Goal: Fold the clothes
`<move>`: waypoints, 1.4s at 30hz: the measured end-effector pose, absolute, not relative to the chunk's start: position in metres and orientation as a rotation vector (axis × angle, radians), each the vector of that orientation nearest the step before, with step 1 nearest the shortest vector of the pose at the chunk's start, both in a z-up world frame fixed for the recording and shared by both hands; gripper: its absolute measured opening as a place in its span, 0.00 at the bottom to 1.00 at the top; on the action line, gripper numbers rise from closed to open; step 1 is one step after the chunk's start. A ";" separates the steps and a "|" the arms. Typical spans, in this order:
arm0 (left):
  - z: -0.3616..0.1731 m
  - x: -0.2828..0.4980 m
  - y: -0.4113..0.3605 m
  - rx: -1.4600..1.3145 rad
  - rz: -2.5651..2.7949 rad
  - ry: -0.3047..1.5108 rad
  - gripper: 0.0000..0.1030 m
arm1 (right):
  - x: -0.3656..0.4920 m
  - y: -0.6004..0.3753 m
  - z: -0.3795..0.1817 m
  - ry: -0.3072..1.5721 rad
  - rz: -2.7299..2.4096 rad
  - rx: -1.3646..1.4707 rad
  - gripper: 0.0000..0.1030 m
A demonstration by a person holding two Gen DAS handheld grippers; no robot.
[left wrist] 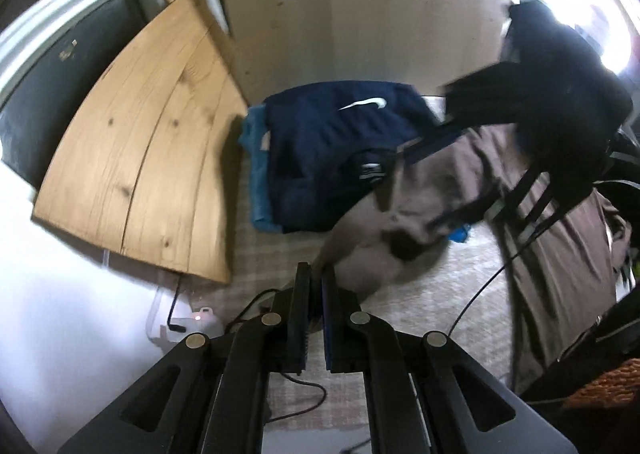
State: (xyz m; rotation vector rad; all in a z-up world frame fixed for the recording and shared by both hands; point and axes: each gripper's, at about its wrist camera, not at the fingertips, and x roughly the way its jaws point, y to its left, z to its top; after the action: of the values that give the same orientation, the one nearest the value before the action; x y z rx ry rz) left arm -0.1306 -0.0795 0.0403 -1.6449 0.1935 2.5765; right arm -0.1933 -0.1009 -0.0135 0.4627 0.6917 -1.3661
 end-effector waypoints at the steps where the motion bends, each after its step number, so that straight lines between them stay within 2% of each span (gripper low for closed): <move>1: 0.043 -0.129 -0.076 -1.635 2.574 0.207 0.04 | -0.189 -0.107 -0.013 0.710 -1.355 0.453 0.44; 4: 0.050 -0.123 -0.068 -1.582 2.553 0.192 0.05 | -0.180 -0.129 -0.017 0.722 -1.302 0.447 0.43; 5: 0.051 -0.121 -0.066 -1.568 2.556 0.200 0.06 | -0.177 -0.133 -0.017 0.718 -1.287 0.452 0.39; 6: 0.053 -0.119 -0.064 -1.553 2.560 0.207 0.08 | -0.173 -0.133 -0.015 0.720 -1.280 0.455 0.09; 7: 0.055 -0.116 -0.064 -1.535 2.571 0.212 0.09 | -0.172 -0.132 -0.014 0.724 -1.282 0.459 0.04; 9: 0.060 -0.107 -0.067 -1.499 2.593 0.209 0.19 | -0.180 -0.111 -0.011 0.700 -1.317 0.444 0.04; 10: 0.062 -0.100 -0.071 -1.478 2.609 0.195 0.30 | -0.186 -0.098 -0.008 0.664 -1.330 0.443 0.04; 11: 0.065 -0.093 -0.075 -1.457 2.624 0.179 0.35 | -0.189 -0.086 -0.004 0.629 -1.339 0.449 0.04; 17: 0.054 -0.081 -0.079 -1.431 2.588 0.070 0.35 | -0.194 -0.039 0.012 0.460 -1.348 0.451 0.04; 19: 0.049 -0.086 -0.067 -1.410 2.545 0.096 0.36 | -0.192 -0.040 0.013 0.457 -1.346 0.461 0.04; 23: 0.040 -0.102 -0.043 -1.369 2.469 0.167 0.47 | -0.192 -0.034 0.015 0.423 -1.335 0.480 0.04; 28: 0.033 -0.118 -0.036 -1.353 2.436 0.158 0.48 | -0.191 -0.026 0.018 0.424 -1.356 0.461 0.04; 37: 0.045 -0.122 -0.036 -1.318 2.440 0.097 0.48 | -0.194 -0.033 0.015 0.452 -1.416 0.440 0.04; 39: 0.047 -0.122 -0.037 -1.314 2.451 0.094 0.42 | -0.192 -0.036 0.015 0.470 -1.420 0.433 0.04; 40: 0.047 -0.122 -0.039 -1.316 2.448 0.082 0.28 | -0.192 -0.039 0.014 0.484 -1.426 0.430 0.04; 41: 0.047 -0.122 -0.040 -1.317 2.444 0.071 0.08 | -0.192 -0.041 0.014 0.499 -1.433 0.428 0.04; 42: 0.047 -0.122 -0.042 -1.319 2.442 0.060 0.05 | -0.192 -0.043 0.014 0.512 -1.437 0.428 0.06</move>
State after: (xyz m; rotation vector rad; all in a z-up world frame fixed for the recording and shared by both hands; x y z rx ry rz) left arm -0.1215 -0.0417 0.0471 -1.3187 0.0602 2.4421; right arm -0.1921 -0.0433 0.0136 0.4275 0.5117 -1.4371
